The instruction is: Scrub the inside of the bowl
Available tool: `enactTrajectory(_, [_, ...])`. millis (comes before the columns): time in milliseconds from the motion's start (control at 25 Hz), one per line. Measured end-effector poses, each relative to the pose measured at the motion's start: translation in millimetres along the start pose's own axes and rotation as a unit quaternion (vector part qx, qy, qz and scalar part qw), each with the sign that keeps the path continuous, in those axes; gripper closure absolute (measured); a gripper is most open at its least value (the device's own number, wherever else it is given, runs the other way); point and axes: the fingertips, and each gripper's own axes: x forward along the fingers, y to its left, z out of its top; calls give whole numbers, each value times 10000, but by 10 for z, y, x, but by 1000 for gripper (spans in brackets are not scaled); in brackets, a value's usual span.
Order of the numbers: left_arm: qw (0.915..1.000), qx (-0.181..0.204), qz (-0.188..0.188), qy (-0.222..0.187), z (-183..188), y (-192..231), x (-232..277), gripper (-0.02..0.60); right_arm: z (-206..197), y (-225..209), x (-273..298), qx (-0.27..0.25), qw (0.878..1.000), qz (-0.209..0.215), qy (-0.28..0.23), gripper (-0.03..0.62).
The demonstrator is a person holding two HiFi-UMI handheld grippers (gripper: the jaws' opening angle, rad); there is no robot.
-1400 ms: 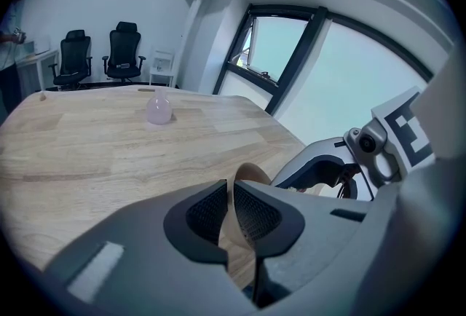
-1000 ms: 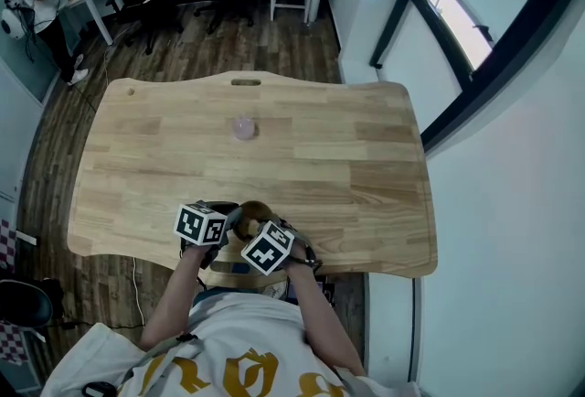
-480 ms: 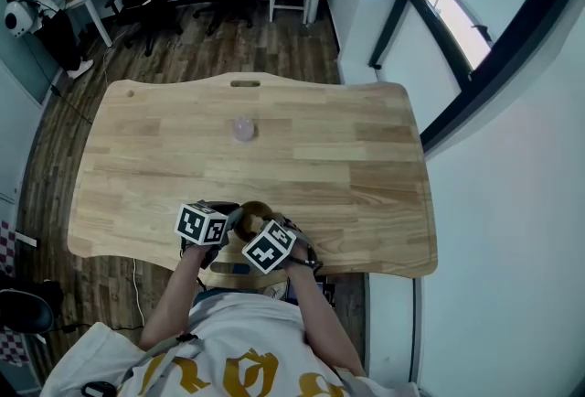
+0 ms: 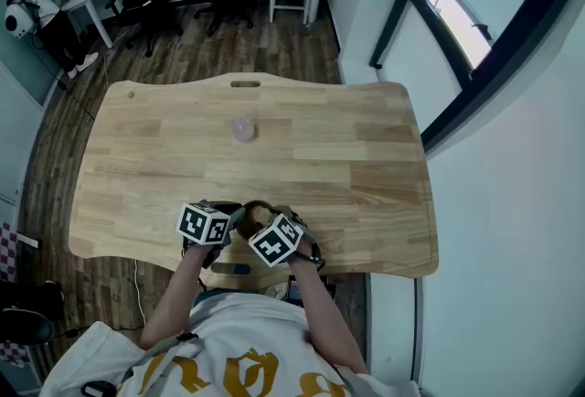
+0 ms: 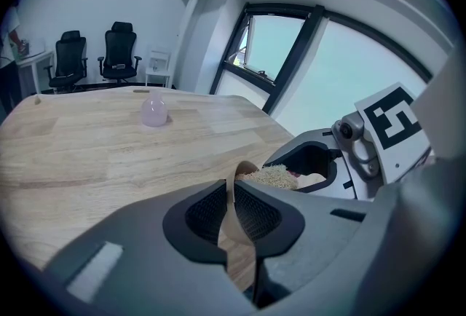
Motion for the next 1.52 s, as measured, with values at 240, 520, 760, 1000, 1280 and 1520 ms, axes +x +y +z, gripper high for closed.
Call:
enactTrajectory(240, [9999,49,-71,-79,42,-32,16,555,-23,-116,1,-116,9996,-266,-4,410])
enactTrajectory(520, [9998,-20,-127,-118,58,-47,15,554,16,-106,-27,-58,9999,-123,-107,410])
enactTrajectory(760, [9996,-87,-162,-192,53,-36,21,554,76,-32,-37,-33,9997,107,-220,410])
enactTrajectory(1000, [9993,-218,-205,-234,44,-9,34,554,106,40,-34,7,9986,362,-390,410])
enactTrajectory(1280, [9991,-280,-158,-265,44,25,33,554,133,164,-30,-86,9966,679,-470,410])
enactTrajectory(1520, [9990,-320,-136,-279,35,59,24,554,128,234,-19,-98,9953,860,-444,410])
